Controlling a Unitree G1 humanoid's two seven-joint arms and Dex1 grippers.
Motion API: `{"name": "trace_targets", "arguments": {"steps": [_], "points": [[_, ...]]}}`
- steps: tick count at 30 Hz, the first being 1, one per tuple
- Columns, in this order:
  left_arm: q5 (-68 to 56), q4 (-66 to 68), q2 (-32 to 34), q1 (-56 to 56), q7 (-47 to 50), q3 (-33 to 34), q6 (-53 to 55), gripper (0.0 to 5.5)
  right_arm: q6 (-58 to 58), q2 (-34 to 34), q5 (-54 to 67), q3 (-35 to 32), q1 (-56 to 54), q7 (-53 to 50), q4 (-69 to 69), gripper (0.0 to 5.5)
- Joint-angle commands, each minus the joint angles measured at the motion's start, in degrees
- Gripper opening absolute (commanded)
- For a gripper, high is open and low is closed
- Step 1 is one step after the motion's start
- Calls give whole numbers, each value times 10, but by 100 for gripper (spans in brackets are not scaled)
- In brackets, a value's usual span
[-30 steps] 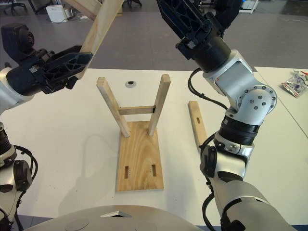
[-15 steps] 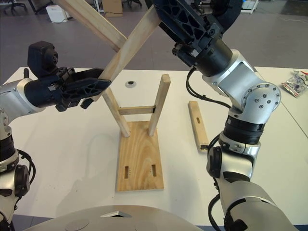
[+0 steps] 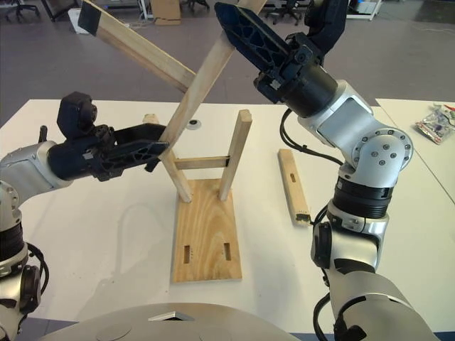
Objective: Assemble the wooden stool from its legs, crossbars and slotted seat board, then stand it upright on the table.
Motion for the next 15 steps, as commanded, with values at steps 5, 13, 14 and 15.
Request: {"name": "trace_targets", "arguments": {"steps": [5,13,14,15], "points": [[66,-21,74,333,-74,76,1,295,44,-129,-60,-8,104,121,-115,203],[183,66,40,429,-126,63,-85,295,-17,-191,-194,18,240,329,-240,203],[190,72,39,430,-129,61,-89,295,-28,-191,-214,26,252,345,-243,203],[195,78,40,427,-133,59,-90,295,-36,-188,-226,31,259,352,-243,203]]}}
